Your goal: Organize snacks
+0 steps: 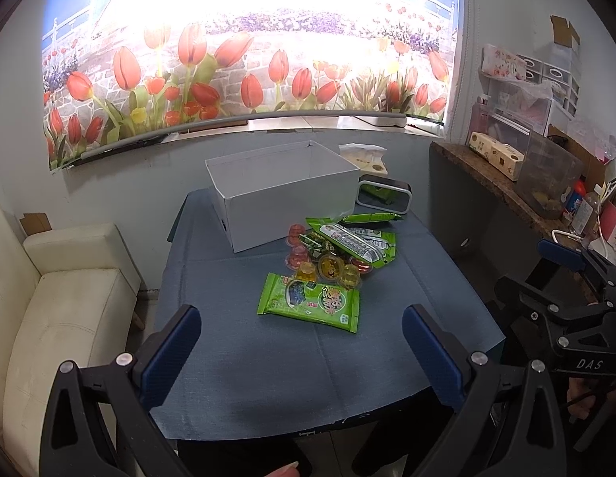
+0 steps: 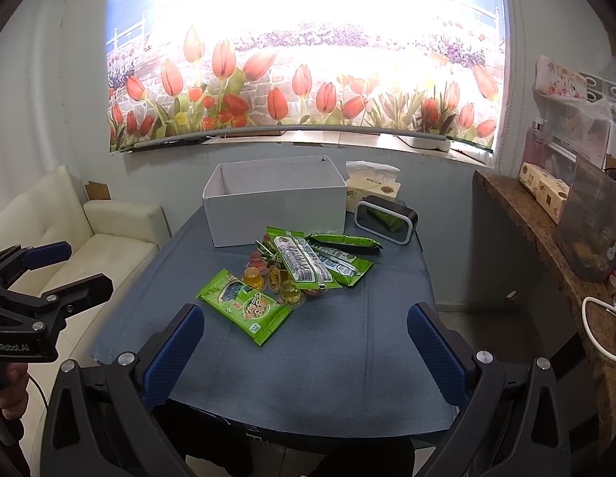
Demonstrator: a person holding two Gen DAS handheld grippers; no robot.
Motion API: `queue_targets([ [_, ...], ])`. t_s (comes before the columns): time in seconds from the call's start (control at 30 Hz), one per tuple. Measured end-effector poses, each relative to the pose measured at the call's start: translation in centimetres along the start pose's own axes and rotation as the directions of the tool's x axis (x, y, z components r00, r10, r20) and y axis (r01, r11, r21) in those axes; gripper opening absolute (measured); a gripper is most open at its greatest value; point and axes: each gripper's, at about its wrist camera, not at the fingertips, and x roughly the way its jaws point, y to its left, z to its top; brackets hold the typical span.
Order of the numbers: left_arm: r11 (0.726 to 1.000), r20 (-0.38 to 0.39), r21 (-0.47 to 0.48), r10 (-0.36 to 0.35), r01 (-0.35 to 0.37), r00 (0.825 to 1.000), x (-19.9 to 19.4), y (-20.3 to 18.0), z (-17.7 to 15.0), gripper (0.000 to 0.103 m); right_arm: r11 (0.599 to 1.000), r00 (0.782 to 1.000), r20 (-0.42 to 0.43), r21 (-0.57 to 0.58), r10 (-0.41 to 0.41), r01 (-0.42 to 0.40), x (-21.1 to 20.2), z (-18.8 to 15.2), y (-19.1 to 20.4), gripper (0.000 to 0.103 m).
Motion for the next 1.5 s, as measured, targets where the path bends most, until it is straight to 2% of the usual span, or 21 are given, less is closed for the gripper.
queue_targets([
  [1.13, 1.0, -0.003, 0.0, 0.001, -0.001, 1.0, 0.2, 0.2, -0.4, 0.103, 1.0, 1.0, -0.003, -0.003, 0.003, -0.003, 0.4, 0.1, 0.4, 0.103],
  [1.5, 1.0, -0.011, -0.013, 0.001, -0.001, 1.0, 0.5, 0.4, -0.5, 0.103, 0.999, 0.999, 0.011, 0.004, 0.044, -0.044, 1.8, 0.2, -0.1, 0.103],
])
